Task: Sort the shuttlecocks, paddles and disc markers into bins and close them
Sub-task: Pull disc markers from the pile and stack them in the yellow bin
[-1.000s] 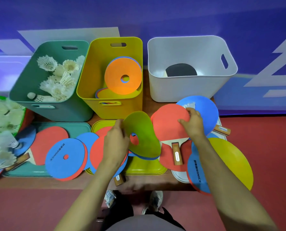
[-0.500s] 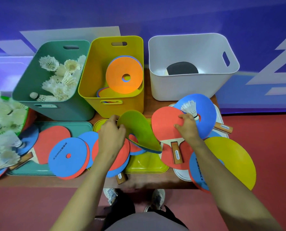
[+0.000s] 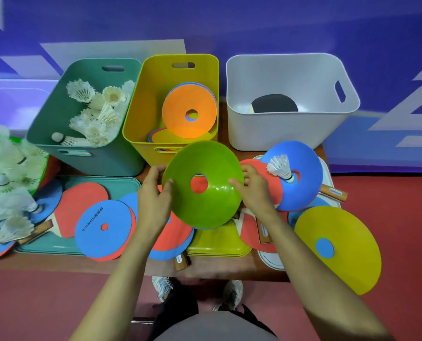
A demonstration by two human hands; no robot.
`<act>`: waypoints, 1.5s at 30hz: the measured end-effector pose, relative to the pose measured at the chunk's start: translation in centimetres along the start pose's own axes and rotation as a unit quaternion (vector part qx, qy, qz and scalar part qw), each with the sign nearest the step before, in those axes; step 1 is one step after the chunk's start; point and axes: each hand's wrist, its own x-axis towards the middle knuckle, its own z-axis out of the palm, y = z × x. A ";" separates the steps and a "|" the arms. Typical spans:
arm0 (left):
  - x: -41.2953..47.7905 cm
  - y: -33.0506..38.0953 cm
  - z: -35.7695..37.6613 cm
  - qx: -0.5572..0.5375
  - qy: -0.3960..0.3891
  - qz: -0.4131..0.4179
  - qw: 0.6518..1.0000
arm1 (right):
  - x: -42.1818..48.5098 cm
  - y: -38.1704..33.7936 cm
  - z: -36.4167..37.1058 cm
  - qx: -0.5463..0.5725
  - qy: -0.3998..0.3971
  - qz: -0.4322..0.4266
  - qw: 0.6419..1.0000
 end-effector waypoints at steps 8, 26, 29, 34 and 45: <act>1.4 -0.8 -2.4 -0.039 0.012 -0.021 0.999 | 1.0 -3.8 -1.3 -0.051 0.107 -0.128 0.985; 15.8 1.4 -9.8 0.058 -0.007 -0.007 0.998 | 11.3 -17.9 2.5 -0.063 0.200 -0.197 0.958; 19.0 1.6 -9.1 0.169 -0.069 0.017 0.983 | 13.8 -19.9 3.8 -0.110 0.192 -0.191 0.956; 22.2 2.1 -5.8 0.317 -0.246 0.011 0.916 | 18.8 -19.7 5.7 -0.227 0.174 -0.212 0.934; 24.0 1.2 -3.4 0.423 -0.314 0.051 0.849 | 24.4 -14.4 9.2 -0.379 0.037 -0.186 0.906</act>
